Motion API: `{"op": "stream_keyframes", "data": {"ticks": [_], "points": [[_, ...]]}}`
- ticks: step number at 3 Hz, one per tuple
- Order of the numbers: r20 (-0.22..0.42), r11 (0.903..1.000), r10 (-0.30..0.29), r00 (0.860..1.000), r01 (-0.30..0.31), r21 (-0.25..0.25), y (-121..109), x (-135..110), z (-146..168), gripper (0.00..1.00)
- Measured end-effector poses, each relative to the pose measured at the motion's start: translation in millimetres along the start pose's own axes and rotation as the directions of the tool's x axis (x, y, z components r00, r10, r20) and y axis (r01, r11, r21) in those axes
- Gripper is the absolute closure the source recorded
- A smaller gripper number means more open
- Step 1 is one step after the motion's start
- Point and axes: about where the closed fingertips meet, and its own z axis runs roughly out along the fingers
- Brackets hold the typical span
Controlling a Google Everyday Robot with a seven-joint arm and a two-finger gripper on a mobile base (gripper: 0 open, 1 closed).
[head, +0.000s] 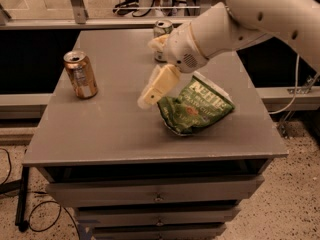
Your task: Knock orange can over
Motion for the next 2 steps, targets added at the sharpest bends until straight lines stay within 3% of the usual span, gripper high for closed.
{"op": "stream_keyframes", "data": {"ticks": [1,2], "points": [[0.133,0.9989,-0.032,0.991,0.036,-0.028,-24.7,-32.2,67.6,0.0],[0.214,0.9977,-0.046,0.976,0.055,-0.038,-45.6,-50.0,123.5,0.0]]}}
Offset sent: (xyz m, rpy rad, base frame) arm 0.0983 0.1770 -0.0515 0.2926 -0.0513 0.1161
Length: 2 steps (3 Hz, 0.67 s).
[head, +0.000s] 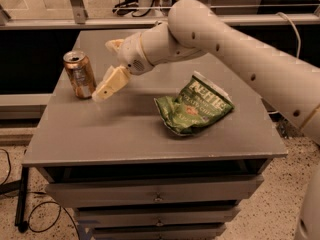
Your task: Knock orange can over
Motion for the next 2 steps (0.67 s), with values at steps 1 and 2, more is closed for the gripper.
{"op": "stream_keyframes", "data": {"ticks": [1,2], "points": [[0.041,1.0,0.006,0.999,-0.005,-0.006,-13.3,3.6,35.6,0.0],[0.08,0.9996,0.021,0.997,-0.019,-0.018,-18.6,4.4,61.1,0.18]]}}
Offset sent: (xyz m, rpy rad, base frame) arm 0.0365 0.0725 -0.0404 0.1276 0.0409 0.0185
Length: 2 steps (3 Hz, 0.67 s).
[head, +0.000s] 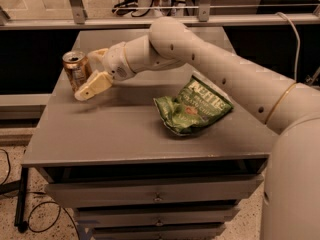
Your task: Knock orange can over
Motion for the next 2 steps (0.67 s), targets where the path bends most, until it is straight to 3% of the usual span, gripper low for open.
{"op": "stream_keyframes", "data": {"ticks": [1,2], "points": [[0.01,0.9997,0.022,1.0,-0.022,0.009,-6.7,2.4,5.2,0.4],[0.013,0.9972,0.051,0.999,-0.052,0.054,-20.1,1.3,-16.8,0.64]]}}
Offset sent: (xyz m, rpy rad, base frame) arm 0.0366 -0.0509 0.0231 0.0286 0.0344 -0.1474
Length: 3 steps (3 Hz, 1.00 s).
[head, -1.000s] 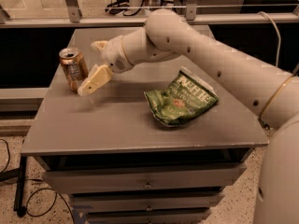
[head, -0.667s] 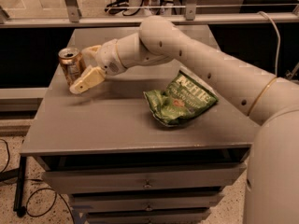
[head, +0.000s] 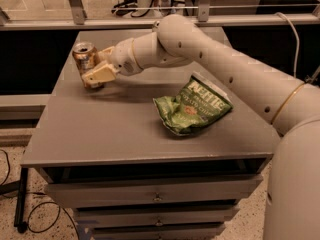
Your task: Knock orange can over
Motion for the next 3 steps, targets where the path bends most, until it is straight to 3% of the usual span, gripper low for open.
{"op": "stream_keyframes", "data": {"ticks": [1,2,3], "points": [[-0.064,0.9969,-0.019,0.998,0.024,0.075,-21.4,-11.1,-53.8,0.87],[-0.244,0.9858,-0.08,0.967,0.113,0.124,-41.6,-30.7,-110.9,1.0],[-0.478,0.97,-0.161,0.863,0.228,0.085,-59.8,-20.0,-139.0,1.0]]}}
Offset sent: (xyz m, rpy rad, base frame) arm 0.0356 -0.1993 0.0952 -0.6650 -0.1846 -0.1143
